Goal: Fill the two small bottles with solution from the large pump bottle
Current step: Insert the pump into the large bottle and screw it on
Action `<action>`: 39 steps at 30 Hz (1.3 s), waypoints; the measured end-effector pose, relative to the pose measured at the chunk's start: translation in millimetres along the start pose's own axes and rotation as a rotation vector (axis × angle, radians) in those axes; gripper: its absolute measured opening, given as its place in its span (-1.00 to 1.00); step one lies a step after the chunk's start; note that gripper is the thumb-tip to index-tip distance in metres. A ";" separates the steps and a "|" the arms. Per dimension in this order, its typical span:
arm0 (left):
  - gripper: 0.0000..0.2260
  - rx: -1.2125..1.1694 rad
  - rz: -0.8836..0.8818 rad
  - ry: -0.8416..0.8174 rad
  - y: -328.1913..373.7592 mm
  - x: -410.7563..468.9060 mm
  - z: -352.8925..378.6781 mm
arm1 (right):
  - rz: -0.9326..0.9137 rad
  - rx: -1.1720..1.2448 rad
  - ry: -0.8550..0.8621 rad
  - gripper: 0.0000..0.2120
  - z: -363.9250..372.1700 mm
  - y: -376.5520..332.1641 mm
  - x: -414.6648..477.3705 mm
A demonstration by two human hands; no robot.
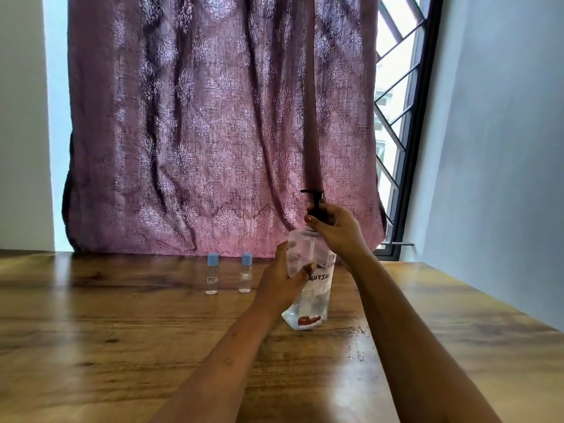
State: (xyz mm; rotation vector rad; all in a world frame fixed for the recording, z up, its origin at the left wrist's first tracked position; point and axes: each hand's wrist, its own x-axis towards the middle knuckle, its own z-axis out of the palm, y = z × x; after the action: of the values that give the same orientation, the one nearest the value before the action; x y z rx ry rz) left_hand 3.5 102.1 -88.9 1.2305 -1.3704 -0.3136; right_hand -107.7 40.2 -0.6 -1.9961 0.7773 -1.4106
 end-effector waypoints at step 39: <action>-0.53 0.507 -0.027 -0.057 -36.4 -4.3 -8.9 | 0.403 0.603 -0.205 -0.48 -11.1 125.3 -31.5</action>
State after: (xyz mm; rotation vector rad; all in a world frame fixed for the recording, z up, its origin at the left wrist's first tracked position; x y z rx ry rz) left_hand 26.7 95.1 -117.7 1.6645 -1.5366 -0.0138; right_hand -143.6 -21.9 -108.6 -1.3950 0.5369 -1.0248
